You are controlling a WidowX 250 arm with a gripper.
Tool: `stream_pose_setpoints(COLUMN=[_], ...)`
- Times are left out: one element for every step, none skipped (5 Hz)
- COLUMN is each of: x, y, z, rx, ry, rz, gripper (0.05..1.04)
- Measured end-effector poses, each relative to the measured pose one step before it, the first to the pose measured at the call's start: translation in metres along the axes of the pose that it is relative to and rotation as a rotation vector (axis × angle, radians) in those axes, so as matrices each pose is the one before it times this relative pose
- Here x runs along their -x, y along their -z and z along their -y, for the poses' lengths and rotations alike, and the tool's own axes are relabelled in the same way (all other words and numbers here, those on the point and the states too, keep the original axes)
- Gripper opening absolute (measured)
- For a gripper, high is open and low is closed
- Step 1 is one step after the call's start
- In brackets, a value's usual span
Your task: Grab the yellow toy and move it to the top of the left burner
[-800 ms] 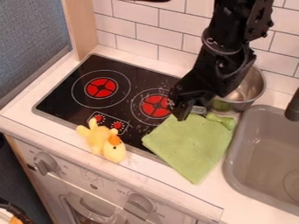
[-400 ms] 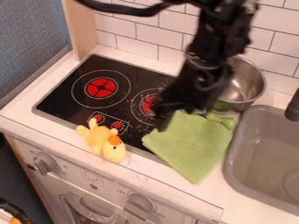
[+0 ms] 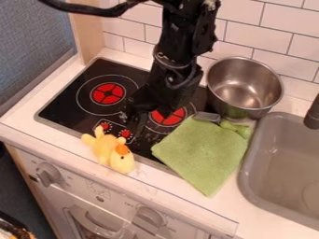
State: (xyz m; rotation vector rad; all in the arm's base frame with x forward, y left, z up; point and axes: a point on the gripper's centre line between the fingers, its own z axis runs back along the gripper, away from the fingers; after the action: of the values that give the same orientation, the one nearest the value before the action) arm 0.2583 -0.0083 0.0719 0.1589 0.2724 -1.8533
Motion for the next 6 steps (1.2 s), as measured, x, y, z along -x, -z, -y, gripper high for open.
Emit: stream_pose_setpoints(x=[0.0244,-0.0047,-0.00516,-0.00287,-0.00008,-0.00181], y=[0.01947,0.02551,0.01895,0.00544,0.00281,0.00125], z=[0.00431,0.00372,0.00652,-0.00258,0.00098,-0.00156], rx=[0.0198,0.0443,0.0524,0.0007,0.0099,-0.0077], ry=[-0.0659,0.0212,-0.0009,0.0065,0.0036,0.0037], rz=[0.015,0.0232,0.0097,0.0123,-0.0058,-0.0121], gripper=[0.999,0.999,0.999,1.0,0.951,0.687])
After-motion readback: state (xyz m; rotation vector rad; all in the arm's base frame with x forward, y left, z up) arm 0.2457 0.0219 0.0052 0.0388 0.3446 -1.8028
